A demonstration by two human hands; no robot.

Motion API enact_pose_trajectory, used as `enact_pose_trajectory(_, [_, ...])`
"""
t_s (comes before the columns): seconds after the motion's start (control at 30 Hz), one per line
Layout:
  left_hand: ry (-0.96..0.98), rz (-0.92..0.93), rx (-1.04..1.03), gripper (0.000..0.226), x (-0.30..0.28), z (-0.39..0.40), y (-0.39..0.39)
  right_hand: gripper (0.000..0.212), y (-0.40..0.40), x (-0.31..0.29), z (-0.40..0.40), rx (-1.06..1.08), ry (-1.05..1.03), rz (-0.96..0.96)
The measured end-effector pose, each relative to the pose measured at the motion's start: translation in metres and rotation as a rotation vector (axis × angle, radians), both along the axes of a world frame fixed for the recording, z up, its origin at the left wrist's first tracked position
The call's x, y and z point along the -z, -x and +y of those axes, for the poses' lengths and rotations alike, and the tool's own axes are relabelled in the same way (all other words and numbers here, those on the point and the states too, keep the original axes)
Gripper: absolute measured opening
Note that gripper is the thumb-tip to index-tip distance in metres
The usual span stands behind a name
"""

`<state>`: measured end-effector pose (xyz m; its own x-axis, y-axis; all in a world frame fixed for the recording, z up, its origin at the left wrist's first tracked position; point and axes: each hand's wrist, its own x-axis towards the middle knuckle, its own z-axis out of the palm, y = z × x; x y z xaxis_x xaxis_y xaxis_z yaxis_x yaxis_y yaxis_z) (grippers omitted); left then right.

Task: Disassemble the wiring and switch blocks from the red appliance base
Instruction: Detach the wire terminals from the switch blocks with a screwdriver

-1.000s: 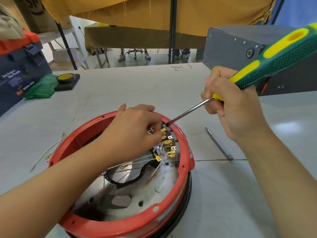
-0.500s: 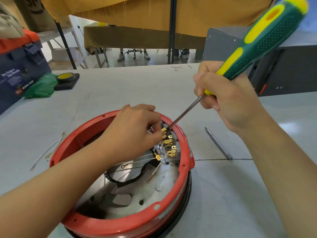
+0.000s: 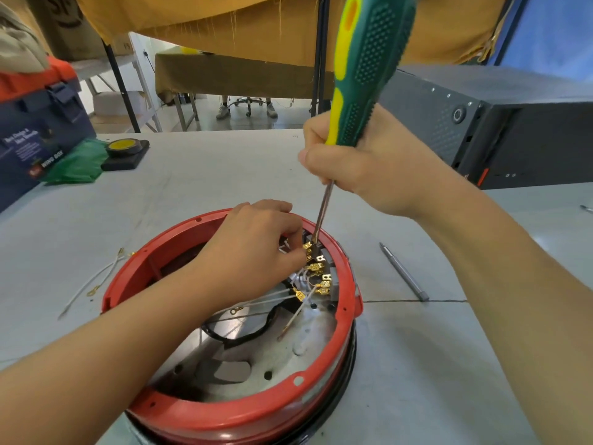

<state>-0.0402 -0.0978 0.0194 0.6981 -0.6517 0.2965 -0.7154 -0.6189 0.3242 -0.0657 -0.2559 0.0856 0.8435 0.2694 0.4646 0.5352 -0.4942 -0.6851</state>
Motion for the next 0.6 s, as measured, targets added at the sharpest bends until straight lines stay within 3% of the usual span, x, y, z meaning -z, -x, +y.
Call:
enact_pose_trajectory(0.23, [0.013, 0.016, -0.01, 0.016, 0.0, 0.001, 0.001, 0.026, -0.001, 0.01, -0.015, 0.004, -0.246, 0.104])
enact_pose_trajectory(0.6, [0.025, 0.035, -0.032, 0.012, -0.001, 0.0, 0.002, 0.029, -0.004, 0.027, -0.032, 0.014, -0.515, 0.174])
